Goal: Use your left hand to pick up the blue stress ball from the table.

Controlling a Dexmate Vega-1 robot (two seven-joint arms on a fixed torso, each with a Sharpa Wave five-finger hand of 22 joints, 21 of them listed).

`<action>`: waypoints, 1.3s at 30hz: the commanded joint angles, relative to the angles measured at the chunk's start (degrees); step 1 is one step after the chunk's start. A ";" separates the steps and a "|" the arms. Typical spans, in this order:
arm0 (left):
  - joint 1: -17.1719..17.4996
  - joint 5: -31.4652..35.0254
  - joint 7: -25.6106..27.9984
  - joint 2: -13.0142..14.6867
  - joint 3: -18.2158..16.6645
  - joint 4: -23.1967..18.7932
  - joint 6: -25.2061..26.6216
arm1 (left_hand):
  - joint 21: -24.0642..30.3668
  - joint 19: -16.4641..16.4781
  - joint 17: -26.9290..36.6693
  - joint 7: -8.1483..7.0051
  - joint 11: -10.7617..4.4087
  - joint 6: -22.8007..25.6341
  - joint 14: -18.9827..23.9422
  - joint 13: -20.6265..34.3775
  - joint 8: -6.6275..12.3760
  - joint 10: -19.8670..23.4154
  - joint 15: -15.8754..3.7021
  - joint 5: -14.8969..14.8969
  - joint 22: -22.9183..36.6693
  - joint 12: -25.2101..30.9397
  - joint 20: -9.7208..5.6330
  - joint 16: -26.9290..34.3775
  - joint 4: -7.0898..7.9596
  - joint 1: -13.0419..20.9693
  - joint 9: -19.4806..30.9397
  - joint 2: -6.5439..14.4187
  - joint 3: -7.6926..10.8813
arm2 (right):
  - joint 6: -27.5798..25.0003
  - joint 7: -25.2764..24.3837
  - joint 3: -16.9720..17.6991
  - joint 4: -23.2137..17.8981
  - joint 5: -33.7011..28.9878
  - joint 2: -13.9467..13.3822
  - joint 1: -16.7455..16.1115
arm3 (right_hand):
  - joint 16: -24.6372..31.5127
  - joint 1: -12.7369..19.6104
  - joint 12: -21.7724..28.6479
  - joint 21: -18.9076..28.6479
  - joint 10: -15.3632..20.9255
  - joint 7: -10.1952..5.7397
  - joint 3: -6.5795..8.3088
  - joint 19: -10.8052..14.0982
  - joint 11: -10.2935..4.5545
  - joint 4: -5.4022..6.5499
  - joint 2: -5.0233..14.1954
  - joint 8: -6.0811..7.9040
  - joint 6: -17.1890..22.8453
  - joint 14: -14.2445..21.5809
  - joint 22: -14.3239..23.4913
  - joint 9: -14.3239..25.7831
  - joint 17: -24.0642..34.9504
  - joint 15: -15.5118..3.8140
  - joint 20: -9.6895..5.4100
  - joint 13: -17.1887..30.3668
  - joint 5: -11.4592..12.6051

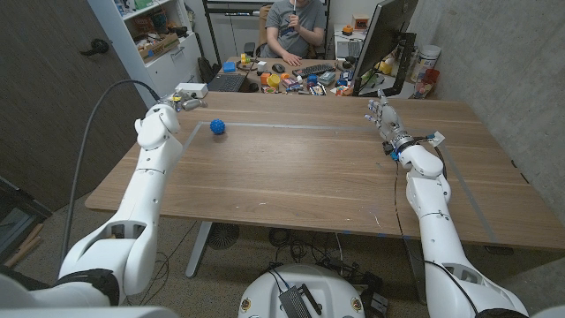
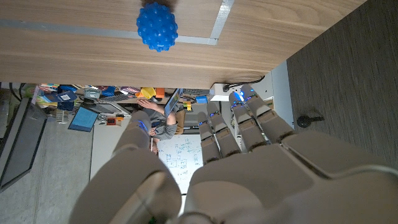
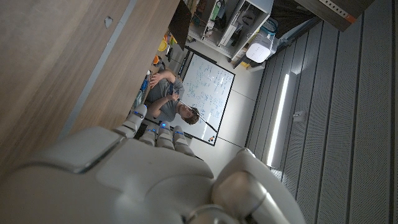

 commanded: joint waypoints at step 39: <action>-16.54 3.23 1.85 0.11 19.71 25.13 -0.09 | -1.32 -4.48 0.32 -1.00 -0.62 -7.47 -6.42 0.26 -1.70 -5.89 -5.70 3.03 0.19 -2.00 1.09 -1.82 -1.46 17.98 0.25 -0.81 2.43 | 0.48 1.32 0.01 -0.18 1.24 0.31 0.57 | 0.08 0.57 0.01 -1.15 -0.02 0.70 -0.57 0.06 0.25 0.17 0.33 0.27 -0.76 -0.41 0.35 0.28 0.09 -0.18 0.38 0.09 0.49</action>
